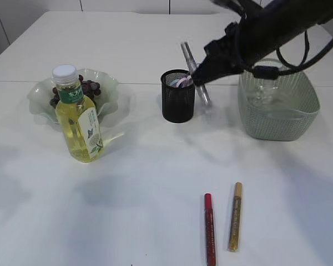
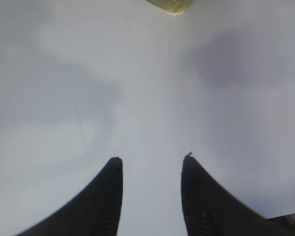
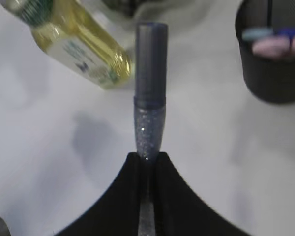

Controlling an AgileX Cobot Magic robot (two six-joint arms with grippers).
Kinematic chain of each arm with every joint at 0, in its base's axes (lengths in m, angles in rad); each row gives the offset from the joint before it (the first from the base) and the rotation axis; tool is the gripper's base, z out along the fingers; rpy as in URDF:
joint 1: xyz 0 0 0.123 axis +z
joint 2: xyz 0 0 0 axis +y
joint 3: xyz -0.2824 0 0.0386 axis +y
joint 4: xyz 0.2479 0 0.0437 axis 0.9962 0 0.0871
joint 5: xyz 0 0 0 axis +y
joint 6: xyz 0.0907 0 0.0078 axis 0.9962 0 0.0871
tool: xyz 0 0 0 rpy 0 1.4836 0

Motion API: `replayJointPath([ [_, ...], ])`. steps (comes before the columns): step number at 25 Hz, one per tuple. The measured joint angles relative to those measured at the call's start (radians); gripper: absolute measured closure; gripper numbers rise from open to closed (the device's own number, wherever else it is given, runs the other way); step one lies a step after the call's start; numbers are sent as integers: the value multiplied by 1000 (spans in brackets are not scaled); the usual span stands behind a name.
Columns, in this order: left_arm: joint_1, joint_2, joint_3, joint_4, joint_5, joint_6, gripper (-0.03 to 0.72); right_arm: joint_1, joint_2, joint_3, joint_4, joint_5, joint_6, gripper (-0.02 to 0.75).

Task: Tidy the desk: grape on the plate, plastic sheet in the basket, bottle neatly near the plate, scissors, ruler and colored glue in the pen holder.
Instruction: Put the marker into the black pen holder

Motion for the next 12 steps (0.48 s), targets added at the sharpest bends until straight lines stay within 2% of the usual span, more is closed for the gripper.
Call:
replayJointPath([
  [5, 0, 0, 0, 0, 7, 0, 399, -47, 49, -56, 305, -62, -184, 687],
  [12, 0, 0, 0, -2, 22, 0, 399, -58, 117, -70, 587, -150, -524, 687],
])
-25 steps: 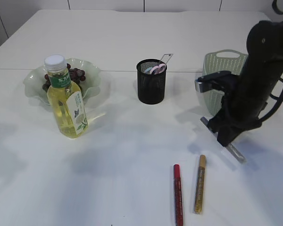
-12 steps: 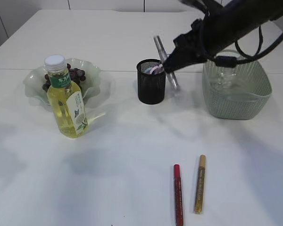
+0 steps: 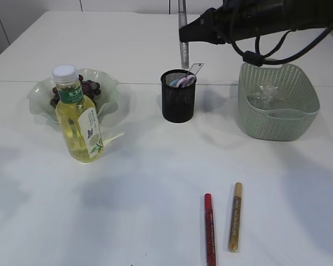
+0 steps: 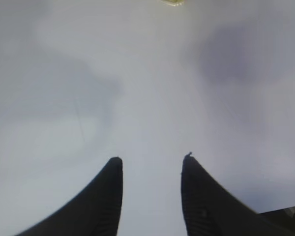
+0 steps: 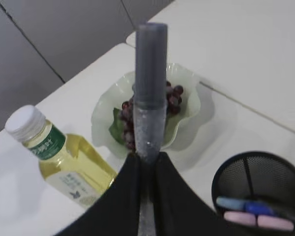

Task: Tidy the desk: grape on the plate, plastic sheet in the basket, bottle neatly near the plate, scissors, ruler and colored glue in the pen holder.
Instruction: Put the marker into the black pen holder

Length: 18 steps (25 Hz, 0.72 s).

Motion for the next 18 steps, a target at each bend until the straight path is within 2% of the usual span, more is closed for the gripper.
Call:
replayJointPath([
  [5, 0, 0, 0, 0, 2, 0, 399, 0, 54, -4, 249, -66, -289, 687],
  [9, 0, 0, 0, -2, 2, 0, 399, 0, 104, -6, 398, -95, -475, 687],
  [13, 0, 0, 0, -2, 2, 0, 399, 0, 162, -35, 434, -104, -587, 686],
  [18, 0, 0, 0, -2, 3, 0, 399, 0, 239, -119, 443, -106, -613, 685],
])
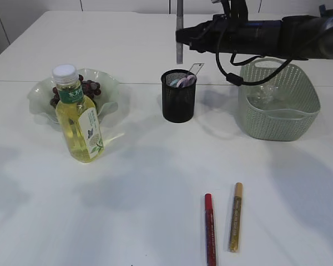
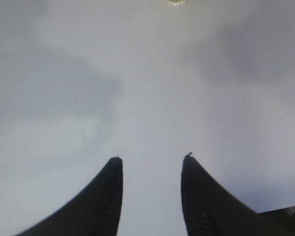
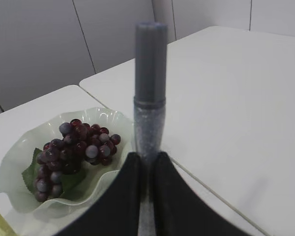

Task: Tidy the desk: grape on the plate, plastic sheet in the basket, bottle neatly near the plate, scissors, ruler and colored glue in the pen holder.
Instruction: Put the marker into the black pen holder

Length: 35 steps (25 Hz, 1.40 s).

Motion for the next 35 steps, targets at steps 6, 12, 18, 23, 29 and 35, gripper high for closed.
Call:
replayJointPath([
  [6, 0, 0, 0, 11, 0, 0, 399, 0, 57, -30, 5, 0, -2, 678],
  [12, 0, 0, 0, 12, 0, 0, 399, 0, 78, -30, 7, 6, -2, 657],
  [18, 0, 0, 0, 12, 0, 0, 399, 0, 96, -31, 7, 14, -2, 547],
  [23, 0, 0, 0, 13, 0, 0, 399, 0, 96, -33, 7, 24, -2, 454],
  [29, 0, 0, 0, 13, 0, 0, 399, 0, 86, -33, 2, 15, 77, 441],
  [35, 0, 0, 0, 15, 0, 0, 399, 0, -61, -33, -385, -47, 493, 439],
])
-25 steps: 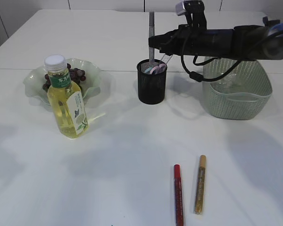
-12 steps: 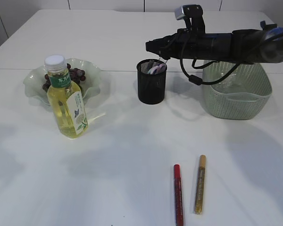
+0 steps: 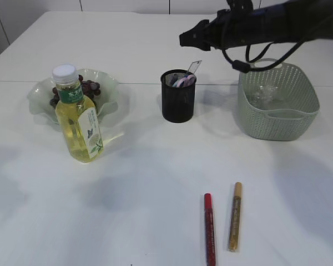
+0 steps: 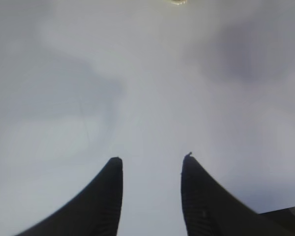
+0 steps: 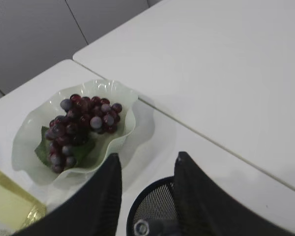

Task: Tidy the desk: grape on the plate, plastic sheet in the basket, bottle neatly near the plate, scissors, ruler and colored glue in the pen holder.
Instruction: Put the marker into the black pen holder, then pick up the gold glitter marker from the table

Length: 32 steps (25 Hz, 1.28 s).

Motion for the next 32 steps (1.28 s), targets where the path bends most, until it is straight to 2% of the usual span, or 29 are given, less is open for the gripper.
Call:
replayJointPath([
  [5, 0, 0, 0, 2, 0, 0, 399, -2, -160, 0, -489, 101, 524, 437],
  [9, 0, 0, 0, 2, 0, 0, 399, 10, -295, 72, -725, 172, 793, 437],
  [17, 0, 0, 0, 7, -6, 0, 399, 66, -529, 384, -913, 186, 1081, 437],
  [26, 0, 0, 0, 7, -26, 0, 399, 255, -561, 570, -1278, 156, 1599, 437],
  [32, 0, 0, 0, 7, -47, 0, 399, 279, -487, 646, -1318, 138, 1794, 437],
])
